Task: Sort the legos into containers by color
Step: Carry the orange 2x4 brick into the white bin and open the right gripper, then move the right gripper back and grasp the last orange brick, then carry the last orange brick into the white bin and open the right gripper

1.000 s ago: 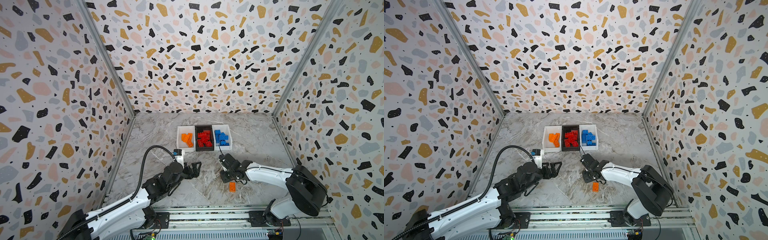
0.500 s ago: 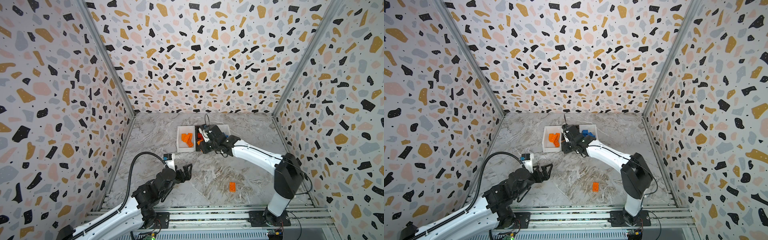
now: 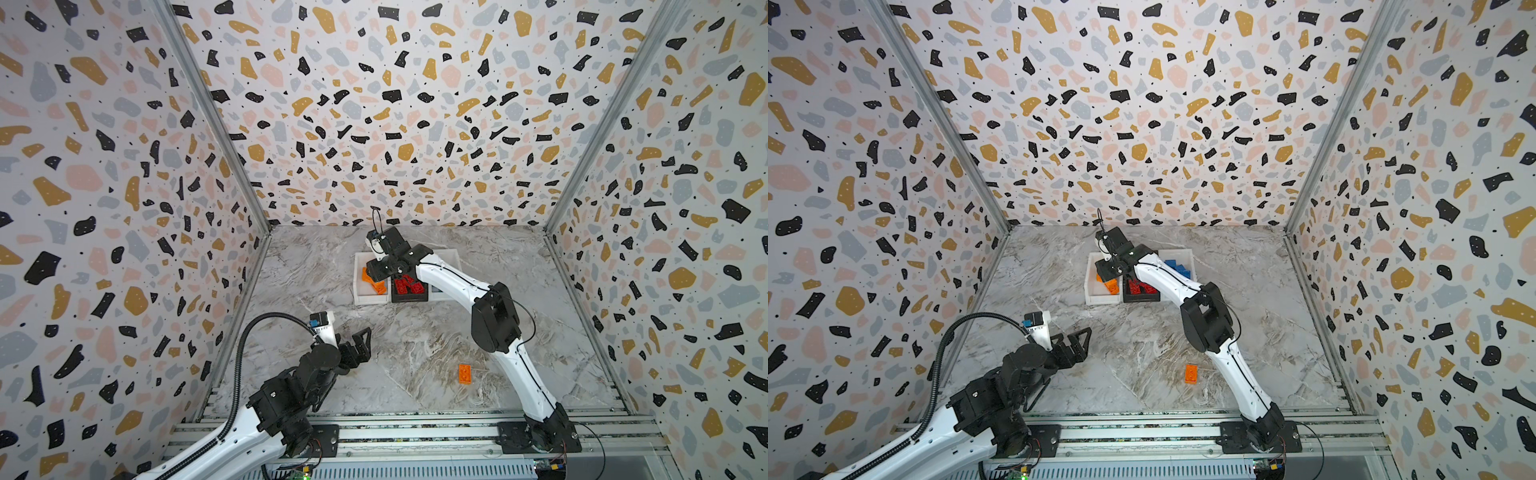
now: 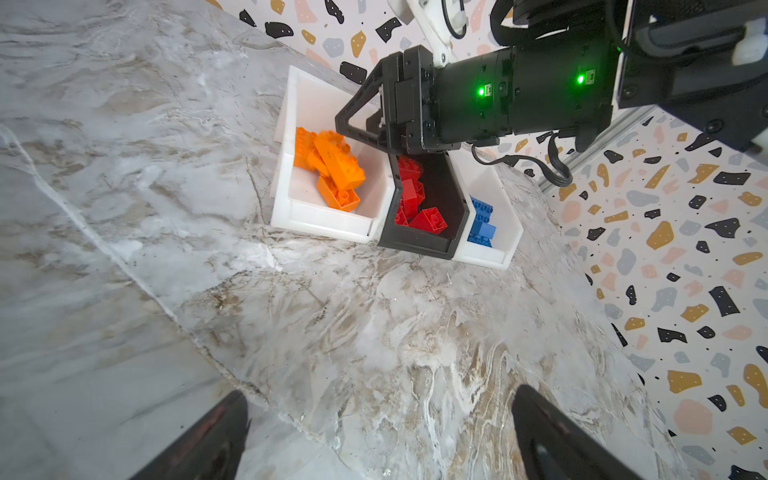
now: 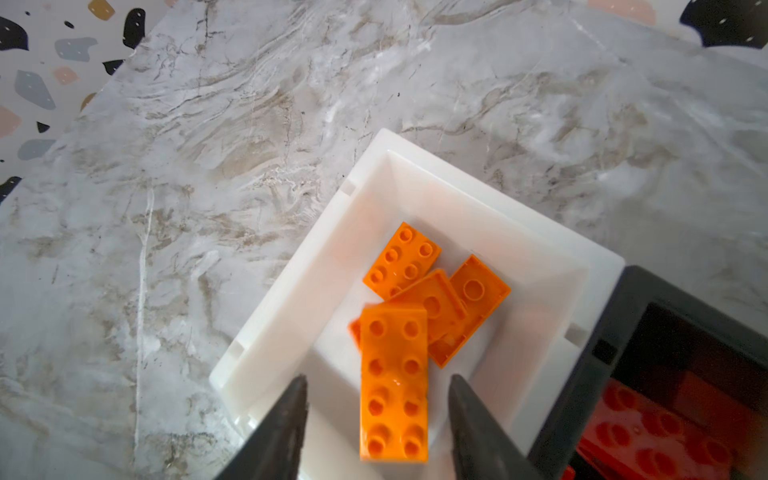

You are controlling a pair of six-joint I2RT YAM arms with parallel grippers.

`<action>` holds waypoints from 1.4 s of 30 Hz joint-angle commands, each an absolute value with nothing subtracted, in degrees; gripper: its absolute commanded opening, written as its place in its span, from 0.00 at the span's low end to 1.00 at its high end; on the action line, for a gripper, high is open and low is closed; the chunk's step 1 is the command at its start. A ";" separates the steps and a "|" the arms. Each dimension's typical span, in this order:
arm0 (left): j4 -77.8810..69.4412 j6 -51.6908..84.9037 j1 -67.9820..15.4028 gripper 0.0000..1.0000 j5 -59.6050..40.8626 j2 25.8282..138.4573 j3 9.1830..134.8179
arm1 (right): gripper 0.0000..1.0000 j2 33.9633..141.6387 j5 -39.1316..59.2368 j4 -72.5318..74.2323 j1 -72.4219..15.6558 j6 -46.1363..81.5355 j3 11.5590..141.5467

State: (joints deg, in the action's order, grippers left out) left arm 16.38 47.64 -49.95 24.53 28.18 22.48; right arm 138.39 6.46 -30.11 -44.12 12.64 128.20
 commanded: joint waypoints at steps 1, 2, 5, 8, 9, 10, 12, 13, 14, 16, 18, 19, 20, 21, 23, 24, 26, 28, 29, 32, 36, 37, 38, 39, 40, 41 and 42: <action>15.94 47.65 -50.02 1.00 25.95 28.90 22.58 | 0.64 132.80 6.78 -33.11 -44.34 12.03 128.53; 15.46 47.39 -50.02 1.00 25.81 29.42 22.66 | 0.64 131.05 5.60 -32.90 -44.38 12.62 126.41; 10.79 44.24 -50.08 1.00 22.47 31.56 22.51 | 0.63 122.28 1.32 -31.33 -44.95 14.50 114.55; 5.17 41.53 -50.01 1.00 18.38 34.58 22.32 | 0.62 109.54 -4.26 -27.07 -46.04 17.63 94.89; 3.46 40.83 -50.07 1.00 17.33 35.95 22.37 | 0.62 104.76 -5.48 -25.62 -46.14 19.41 87.60; 2.06 40.24 -50.02 1.00 16.32 37.35 22.39 | 0.61 100.93 -6.14 -24.71 -46.14 20.92 81.76; -1.46 38.67 -50.04 1.00 13.30 40.89 22.88 | 0.61 92.24 -7.95 -24.44 -46.22 25.26 69.86; -3.20 37.94 -50.02 1.00 11.81 42.58 23.22 | 0.60 88.89 -8.70 -24.94 -46.31 27.14 65.65; -4.67 37.20 -50.01 1.00 10.06 44.38 23.82 | 0.60 84.40 -9.51 -25.78 -46.63 29.86 60.86; -6.65 35.84 -50.13 1.00 7.30 47.84 25.29 | 0.60 77.61 -10.02 -27.20 -47.42 34.67 53.44; -8.63 35.04 -50.14 1.00 5.63 51.20 26.48 | 0.59 71.25 -10.52 -28.73 -48.52 39.91 47.04; -9.54 34.87 -50.10 1.00 5.03 52.32 26.78 | 0.59 69.25 -10.72 -29.31 -48.81 41.68 44.70; -10.51 34.87 -50.13 1.00 4.72 53.48 27.02 | 0.60 67.07 -11.09 -29.93 -48.93 43.81 42.45; -11.47 35.08 -50.12 1.00 4.42 54.50 27.20 | 0.59 65.30 -11.25 -30.20 -48.95 45.60 40.25; -12.85 35.40 -50.15 1.00 3.82 55.79 27.50 | 0.60 63.03 -10.74 -29.36 -49.04 47.66 37.00; -13.22 35.69 -50.25 1.00 3.40 56.28 27.64 | 0.59 62.40 -10.36 -28.67 -49.04 48.41 35.70; -13.18 36.08 -50.23 1.00 3.09 56.41 27.86 | 0.59 62.34 -9.62 -27.49 -49.09 49.16 34.22; -12.26 36.29 -50.25 1.00 3.37 55.57 27.73 | 0.59 63.22 -9.23 -27.32 -49.21 49.77 33.44; -11.36 36.39 -50.25 1.00 3.82 54.80 27.56 | 0.59 63.83 -9.02 -27.30 -49.35 50.20 33.03; -9.36 36.81 -50.26 1.00 5.79 51.13 26.18 | 0.59 65.24 -8.09 -26.29 -50.53 51.11 31.64; -7.10 37.39 -50.24 1.00 8.19 46.68 24.58 | 0.58 67.10 -7.08 -24.46 -52.19 52.40 30.51; -6.63 37.48 -50.24 1.00 8.50 46.06 24.40 | 0.58 67.68 -6.86 -24.23 -52.42 52.55 30.42; -6.27 37.53 -50.26 1.00 8.69 45.41 24.18 | 0.58 68.16 -6.70 -24.01 -52.64 52.81 30.28; -5.93 37.61 -50.27 1.00 8.85 44.90 23.92 | 0.55 68.71 -6.35 -23.78 -52.90 52.99 30.17; -5.68 37.62 -50.21 1.00 9.02 44.58 23.83 | 0.53 69.18 -6.11 -23.72 -53.20 53.21 30.14; -5.42 37.57 -50.26 1.00 9.21 44.27 23.71 | 0.48 69.68 -5.85 -23.72 -53.49 53.42 30.15; -5.15 37.62 -50.25 1.00 9.46 44.05 23.59 | 0.42 70.09 -5.75 -23.88 -53.93 53.62 30.37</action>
State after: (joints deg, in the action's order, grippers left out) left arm -6.31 37.26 -50.00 7.92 44.95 24.67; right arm 69.56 -6.42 -24.01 -53.10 51.79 30.37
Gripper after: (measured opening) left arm 0.993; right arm 0.445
